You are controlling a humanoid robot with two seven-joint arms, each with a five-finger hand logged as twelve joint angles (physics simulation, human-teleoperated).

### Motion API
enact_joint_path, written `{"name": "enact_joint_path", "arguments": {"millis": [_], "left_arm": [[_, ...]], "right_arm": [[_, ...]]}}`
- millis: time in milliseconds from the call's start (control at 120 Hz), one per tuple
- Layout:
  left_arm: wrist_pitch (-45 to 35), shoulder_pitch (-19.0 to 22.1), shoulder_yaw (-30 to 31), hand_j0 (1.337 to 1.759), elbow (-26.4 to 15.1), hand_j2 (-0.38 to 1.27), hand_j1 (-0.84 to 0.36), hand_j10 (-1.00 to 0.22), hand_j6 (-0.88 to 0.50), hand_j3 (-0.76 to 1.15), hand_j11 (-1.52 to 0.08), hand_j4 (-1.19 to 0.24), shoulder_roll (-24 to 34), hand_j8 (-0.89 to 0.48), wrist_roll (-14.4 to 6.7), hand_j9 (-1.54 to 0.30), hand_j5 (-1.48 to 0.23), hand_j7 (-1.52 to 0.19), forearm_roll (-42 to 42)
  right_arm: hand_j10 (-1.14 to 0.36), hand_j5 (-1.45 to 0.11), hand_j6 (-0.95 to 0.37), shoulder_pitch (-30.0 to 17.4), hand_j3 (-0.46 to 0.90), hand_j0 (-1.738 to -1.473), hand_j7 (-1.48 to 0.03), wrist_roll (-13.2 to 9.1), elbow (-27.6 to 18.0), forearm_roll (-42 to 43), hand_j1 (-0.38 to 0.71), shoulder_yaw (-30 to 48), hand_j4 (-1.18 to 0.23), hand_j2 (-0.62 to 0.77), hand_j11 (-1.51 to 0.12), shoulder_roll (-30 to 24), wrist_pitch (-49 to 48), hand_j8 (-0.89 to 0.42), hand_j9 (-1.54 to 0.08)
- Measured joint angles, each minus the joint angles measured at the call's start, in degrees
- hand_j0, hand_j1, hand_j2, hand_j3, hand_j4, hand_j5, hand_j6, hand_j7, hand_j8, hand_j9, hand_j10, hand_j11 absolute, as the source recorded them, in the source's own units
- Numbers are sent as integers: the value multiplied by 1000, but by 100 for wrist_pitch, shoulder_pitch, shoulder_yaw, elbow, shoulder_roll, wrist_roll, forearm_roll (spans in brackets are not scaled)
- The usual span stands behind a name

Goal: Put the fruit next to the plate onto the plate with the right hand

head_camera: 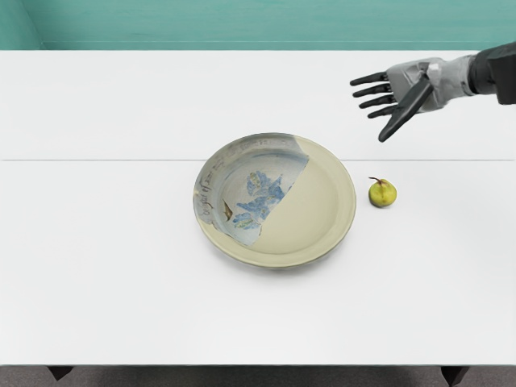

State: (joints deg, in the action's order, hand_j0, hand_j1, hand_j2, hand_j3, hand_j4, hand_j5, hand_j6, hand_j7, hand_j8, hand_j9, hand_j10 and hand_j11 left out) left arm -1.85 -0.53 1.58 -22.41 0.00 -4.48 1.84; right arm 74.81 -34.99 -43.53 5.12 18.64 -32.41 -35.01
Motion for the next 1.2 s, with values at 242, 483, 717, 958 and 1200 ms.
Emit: {"name": "enact_joint_path", "arguments": {"millis": [242,483,717,958,1200], "left_arm": [[0,0,-1,1658,0,1,343,-4,-4,0,-6,-4,0,-4,0,-6,-6,-6,0],[-1,0,0,1658,0,1,343,-4,-4,0,-6,-4,0,-4,0,-6,-6,-6,0],[-1,0,1,1658,0,1,343,-4,-4,0,-6,-4,0,-4,0,-6,-6,-6,0],[0,0,0,1658,0,1,343,-4,-4,0,-6,-4,0,-4,0,-6,-6,-6,0],[0,0,0,1658,0,1,343,-4,-4,0,-6,-4,0,-4,0,-6,-6,-6,0]], "right_arm": [[0,0,-1,54,0,-1658,0,-1,-94,459,-349,-8,-1,0,0,21,-1,0,0],[-1,0,-2,2408,0,-1658,0,-1,-753,351,-349,-2295,-1,0,0,153,-1,-1,0],[-1,0,-1,5677,0,-1658,0,-1,-3269,-1148,-349,-6147,-1,0,0,474,1844,-1,0],[-1,0,-2,4930,0,-1658,0,-1,-4145,-864,-349,-6514,-1,0,0,877,4835,-1,0],[-1,0,-2,4058,0,-1658,0,-1,-4242,-708,-349,-6324,-1,0,0,998,5618,-1,0]]}}
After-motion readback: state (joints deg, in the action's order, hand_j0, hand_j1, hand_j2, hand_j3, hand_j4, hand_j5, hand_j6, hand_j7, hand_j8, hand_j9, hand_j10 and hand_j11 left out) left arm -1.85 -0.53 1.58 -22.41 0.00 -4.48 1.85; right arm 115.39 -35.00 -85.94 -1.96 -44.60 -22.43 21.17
